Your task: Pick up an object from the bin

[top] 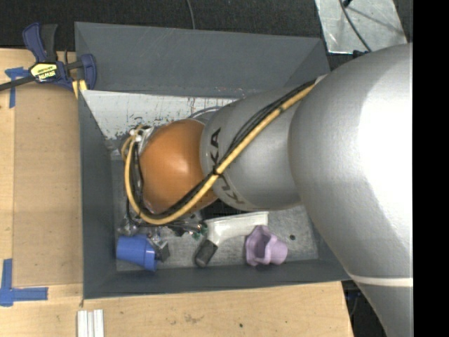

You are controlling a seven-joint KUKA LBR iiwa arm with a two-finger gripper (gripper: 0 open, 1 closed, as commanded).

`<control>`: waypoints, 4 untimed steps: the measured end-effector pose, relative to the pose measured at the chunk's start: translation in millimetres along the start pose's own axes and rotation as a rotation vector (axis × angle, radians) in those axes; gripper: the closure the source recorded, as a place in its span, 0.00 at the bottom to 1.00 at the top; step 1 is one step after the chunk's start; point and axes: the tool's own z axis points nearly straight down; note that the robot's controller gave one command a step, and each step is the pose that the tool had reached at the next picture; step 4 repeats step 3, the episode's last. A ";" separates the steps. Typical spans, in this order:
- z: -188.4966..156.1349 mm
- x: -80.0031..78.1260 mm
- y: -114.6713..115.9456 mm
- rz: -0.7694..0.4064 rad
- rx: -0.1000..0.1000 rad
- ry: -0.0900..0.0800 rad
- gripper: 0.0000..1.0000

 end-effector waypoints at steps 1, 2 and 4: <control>-37.8 2.7 -2.2 -0.003 -0.011 0.023 1.00; -99.6 2.3 -15.3 -0.025 -0.012 0.024 1.00; -128.8 4.9 -11.7 -0.003 -0.010 0.022 1.00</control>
Offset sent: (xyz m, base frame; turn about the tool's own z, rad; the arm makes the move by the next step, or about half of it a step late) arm 0.0073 -0.0155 0.1030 -0.0285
